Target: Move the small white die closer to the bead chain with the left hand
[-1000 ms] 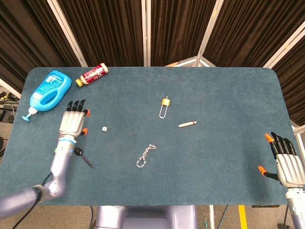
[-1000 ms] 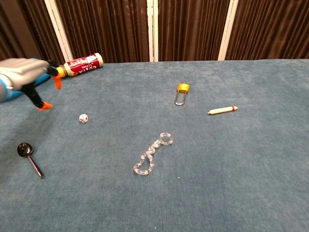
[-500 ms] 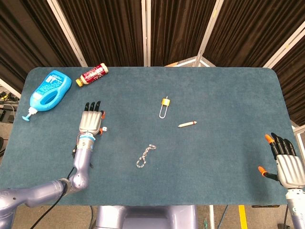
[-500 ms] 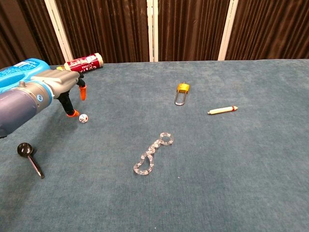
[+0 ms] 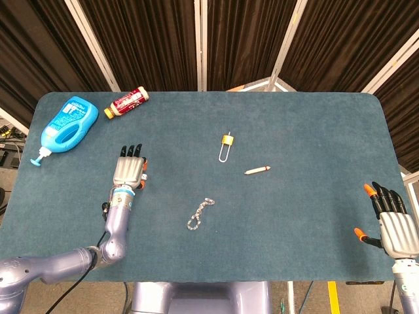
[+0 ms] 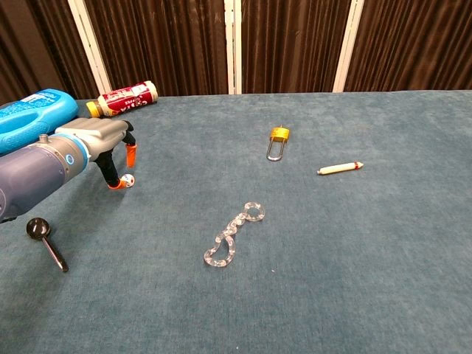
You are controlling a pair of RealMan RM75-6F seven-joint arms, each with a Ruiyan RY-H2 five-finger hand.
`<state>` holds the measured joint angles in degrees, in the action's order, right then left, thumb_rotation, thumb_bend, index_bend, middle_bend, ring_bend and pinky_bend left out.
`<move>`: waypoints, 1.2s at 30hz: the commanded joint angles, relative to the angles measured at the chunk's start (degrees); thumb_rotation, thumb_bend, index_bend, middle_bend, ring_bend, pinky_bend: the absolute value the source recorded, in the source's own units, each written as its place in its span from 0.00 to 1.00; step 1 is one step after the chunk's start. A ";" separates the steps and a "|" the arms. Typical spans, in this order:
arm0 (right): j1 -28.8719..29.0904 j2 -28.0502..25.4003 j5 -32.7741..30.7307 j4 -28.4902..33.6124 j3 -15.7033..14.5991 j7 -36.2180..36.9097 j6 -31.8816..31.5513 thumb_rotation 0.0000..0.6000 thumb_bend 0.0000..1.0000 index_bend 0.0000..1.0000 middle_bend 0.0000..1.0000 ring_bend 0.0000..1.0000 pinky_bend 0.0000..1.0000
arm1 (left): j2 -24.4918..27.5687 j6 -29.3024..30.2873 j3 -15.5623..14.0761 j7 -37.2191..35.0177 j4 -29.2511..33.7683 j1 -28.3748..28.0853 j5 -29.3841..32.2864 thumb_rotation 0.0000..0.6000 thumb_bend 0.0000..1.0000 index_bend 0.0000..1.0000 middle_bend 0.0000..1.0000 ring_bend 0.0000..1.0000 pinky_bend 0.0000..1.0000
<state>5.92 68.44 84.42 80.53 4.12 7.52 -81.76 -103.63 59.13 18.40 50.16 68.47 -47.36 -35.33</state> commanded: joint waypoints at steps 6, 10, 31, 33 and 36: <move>-0.07 -0.14 0.00 -0.01 0.03 0.43 -0.12 1.00 0.09 0.03 0.00 0.00 0.00 | -1.35 0.13 -0.56 0.75 -2.83 -1.27 0.57 1.00 0.27 0.48 0.00 0.00 0.00; -0.02 -0.14 -0.10 -0.04 0.06 0.50 0.04 1.00 0.09 0.03 0.00 0.00 0.00 | -2.05 -0.43 -0.41 0.52 -4.29 -1.76 1.33 1.00 0.27 0.49 0.00 0.00 0.00; -0.20 0.10 0.39 -0.22 -0.20 0.35 -0.41 1.00 0.09 0.03 0.00 0.00 0.00 | -2.21 -2.09 -1.54 -4.33 -4.65 -1.73 -1.20 1.00 0.46 0.58 0.00 0.00 0.00; -0.25 -0.09 0.50 0.16 -0.17 0.23 -0.63 1.00 0.09 0.03 0.00 0.00 0.00 | -0.28 -0.51 -1.47 -5.63 -0.75 -1.33 -3.61 1.00 0.46 0.58 0.00 0.00 0.00; -0.31 -0.27 0.70 0.49 -0.23 0.22 -0.83 1.00 0.09 0.03 0.00 0.00 0.00 | 1.92 0.43 -1.57 -6.48 4.08 -0.93 -5.40 1.00 0.46 0.58 0.00 0.00 0.00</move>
<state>5.65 68.25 84.97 80.82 3.95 7.74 -82.44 -103.97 58.22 16.85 44.91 68.34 -48.79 -38.57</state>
